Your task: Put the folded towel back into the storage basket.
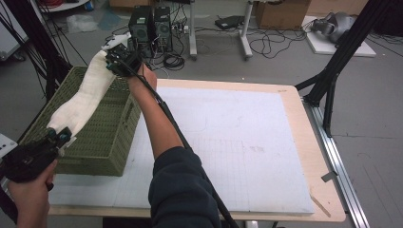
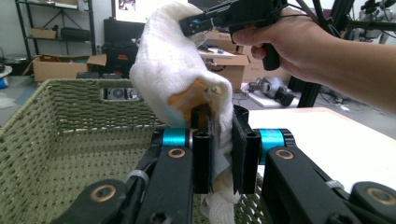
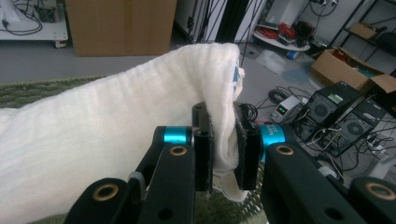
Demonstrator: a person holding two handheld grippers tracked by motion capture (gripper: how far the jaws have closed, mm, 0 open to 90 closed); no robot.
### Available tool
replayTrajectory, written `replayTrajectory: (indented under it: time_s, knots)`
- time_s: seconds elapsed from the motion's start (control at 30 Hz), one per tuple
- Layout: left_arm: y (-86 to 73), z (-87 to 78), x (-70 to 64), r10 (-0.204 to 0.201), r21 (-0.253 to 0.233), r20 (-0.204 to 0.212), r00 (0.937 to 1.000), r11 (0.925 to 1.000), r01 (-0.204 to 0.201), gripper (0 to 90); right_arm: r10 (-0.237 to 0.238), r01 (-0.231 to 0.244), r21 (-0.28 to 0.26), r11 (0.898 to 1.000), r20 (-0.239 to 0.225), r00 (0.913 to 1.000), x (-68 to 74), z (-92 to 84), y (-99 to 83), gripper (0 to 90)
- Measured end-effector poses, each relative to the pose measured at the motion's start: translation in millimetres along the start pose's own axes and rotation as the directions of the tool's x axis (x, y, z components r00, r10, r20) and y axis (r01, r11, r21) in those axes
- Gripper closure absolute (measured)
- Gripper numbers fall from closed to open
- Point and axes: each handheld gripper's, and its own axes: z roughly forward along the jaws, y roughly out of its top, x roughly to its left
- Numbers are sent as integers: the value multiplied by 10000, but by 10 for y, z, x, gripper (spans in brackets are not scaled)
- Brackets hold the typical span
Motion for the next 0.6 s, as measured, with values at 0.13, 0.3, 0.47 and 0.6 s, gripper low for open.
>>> replayTrajectory:
  time_s: [0.13, 0.3, 0.47, 0.6]
  knots:
    - [-14, 3, 50, -626, 2, -615, 9961, 9980, 628, 631, 128, -128, -42, 9999, -43, 9999, 12, 102, 7, 776]
    - [-8, -12, 105, -929, -162, -846, 9921, 9956, 918, 404, 1071, -1053, -286, 9940, 716, 9917, 30, 184, -54, 422]
    - [-6, 3, 85, -843, -59, -709, 9939, 9964, 841, 386, 1054, -1051, -95, 9944, 458, 9934, 21, 134, -136, 411]
    - [-17, 45, 56, -748, 130, -452, 9962, 9971, 754, 367, 1042, -1038, -107, 9945, 393, 9938, 2, 30, -215, 405]
